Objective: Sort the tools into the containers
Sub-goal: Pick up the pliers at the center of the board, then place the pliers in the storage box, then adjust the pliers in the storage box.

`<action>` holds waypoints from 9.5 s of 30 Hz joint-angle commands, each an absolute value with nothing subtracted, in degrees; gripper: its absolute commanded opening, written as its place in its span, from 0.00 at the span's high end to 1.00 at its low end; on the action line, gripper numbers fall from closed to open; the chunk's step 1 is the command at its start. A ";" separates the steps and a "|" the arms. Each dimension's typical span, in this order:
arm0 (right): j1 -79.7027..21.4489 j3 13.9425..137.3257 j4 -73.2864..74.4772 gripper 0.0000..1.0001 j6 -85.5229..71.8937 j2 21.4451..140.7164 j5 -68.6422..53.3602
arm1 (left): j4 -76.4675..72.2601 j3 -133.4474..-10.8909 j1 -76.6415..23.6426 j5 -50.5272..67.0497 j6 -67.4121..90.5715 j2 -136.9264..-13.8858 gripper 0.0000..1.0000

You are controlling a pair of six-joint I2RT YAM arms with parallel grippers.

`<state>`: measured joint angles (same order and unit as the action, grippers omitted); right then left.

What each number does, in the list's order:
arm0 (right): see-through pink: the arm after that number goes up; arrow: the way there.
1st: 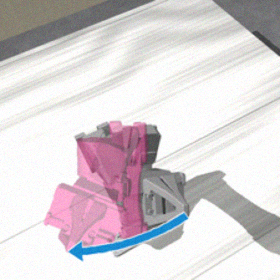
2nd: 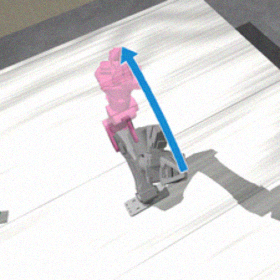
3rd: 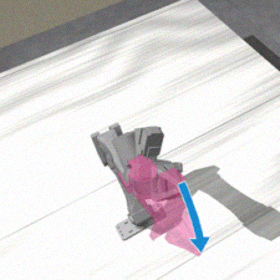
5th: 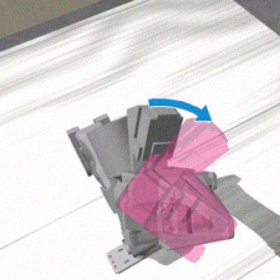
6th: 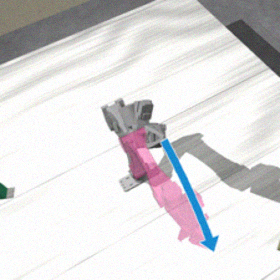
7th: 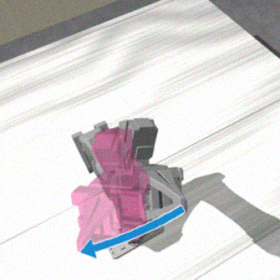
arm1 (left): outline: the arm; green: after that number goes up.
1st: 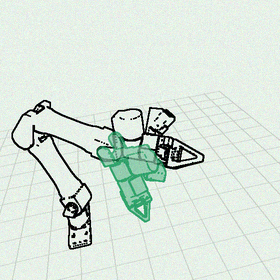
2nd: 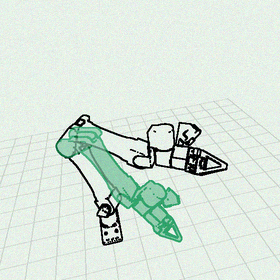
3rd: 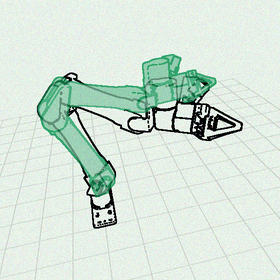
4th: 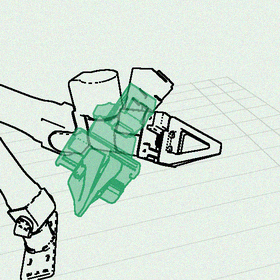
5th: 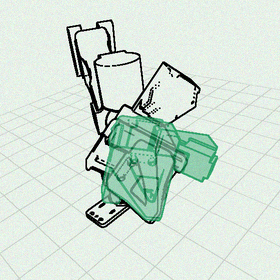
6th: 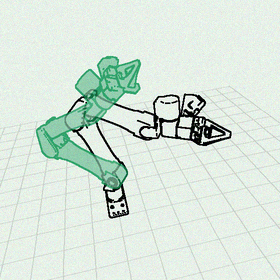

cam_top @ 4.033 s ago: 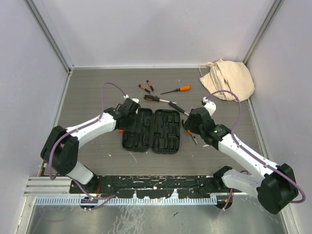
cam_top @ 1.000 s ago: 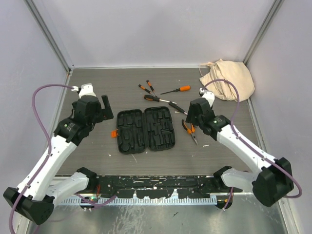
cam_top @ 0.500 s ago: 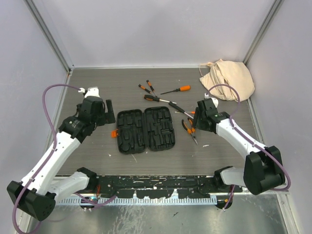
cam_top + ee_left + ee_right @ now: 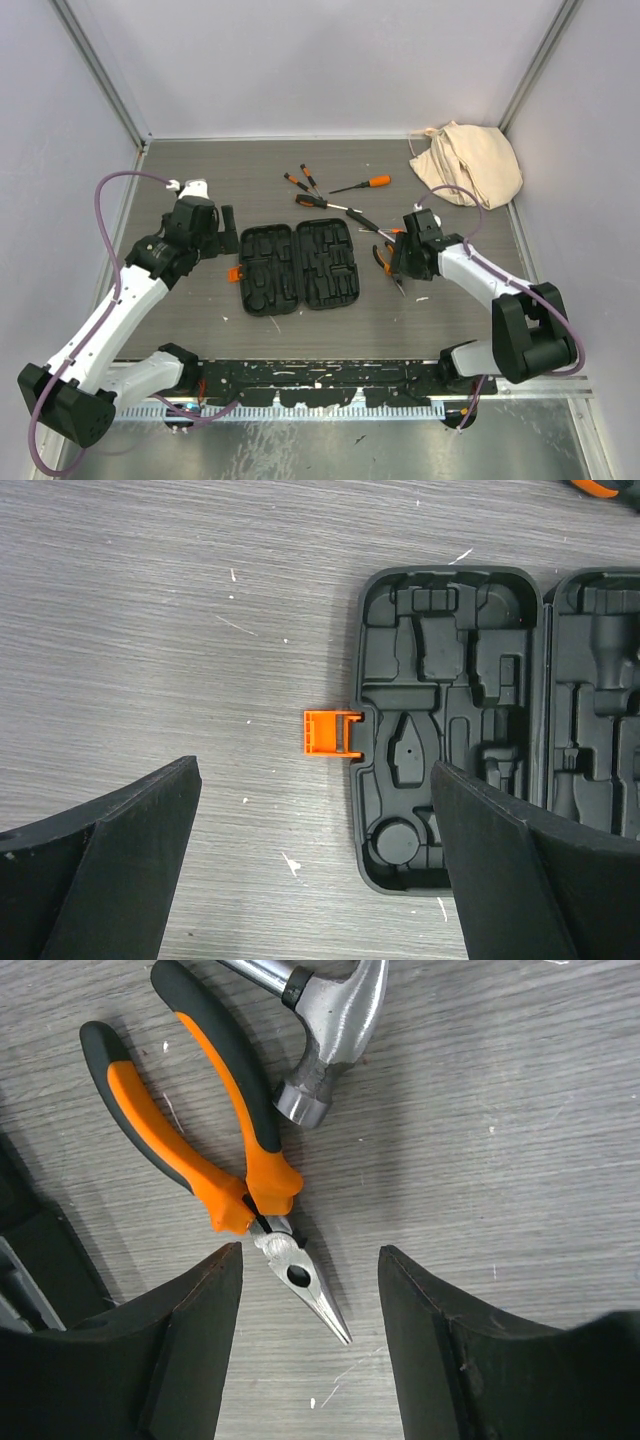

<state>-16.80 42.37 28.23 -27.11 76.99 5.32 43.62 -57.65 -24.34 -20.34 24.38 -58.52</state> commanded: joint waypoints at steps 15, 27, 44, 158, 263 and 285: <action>-18.49 45.41 21.40 0.39 -22.13 84.54 3.47 | 42.97 -59.27 -24.04 -19.09 23.56 -59.67 0.01; -20.09 46.93 23.35 0.40 -22.02 79.41 5.45 | 42.98 -59.41 -23.96 -18.82 23.51 -60.45 0.00; -23.46 52.92 24.08 0.40 -19.37 88.61 8.59 | 43.33 -59.68 -24.02 -18.90 23.42 -61.08 0.01; -53.98 39.41 -13.16 0.25 -5.90 69.01 3.03 | 42.87 -61.94 -33.01 -16.85 28.16 -63.54 0.03; -53.79 32.67 0.52 0.42 -42.73 68.40 4.22 | 41.31 -65.13 -33.35 -26.18 38.67 -93.59 0.56; -53.79 32.48 0.85 0.42 -42.06 66.46 7.40 | 41.68 -65.53 -30.64 -25.94 32.44 -88.34 0.45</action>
<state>-53.89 30.74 2.26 -42.02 68.49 4.56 41.87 -65.21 -32.38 -24.84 34.79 -92.47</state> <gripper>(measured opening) 0.584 0.549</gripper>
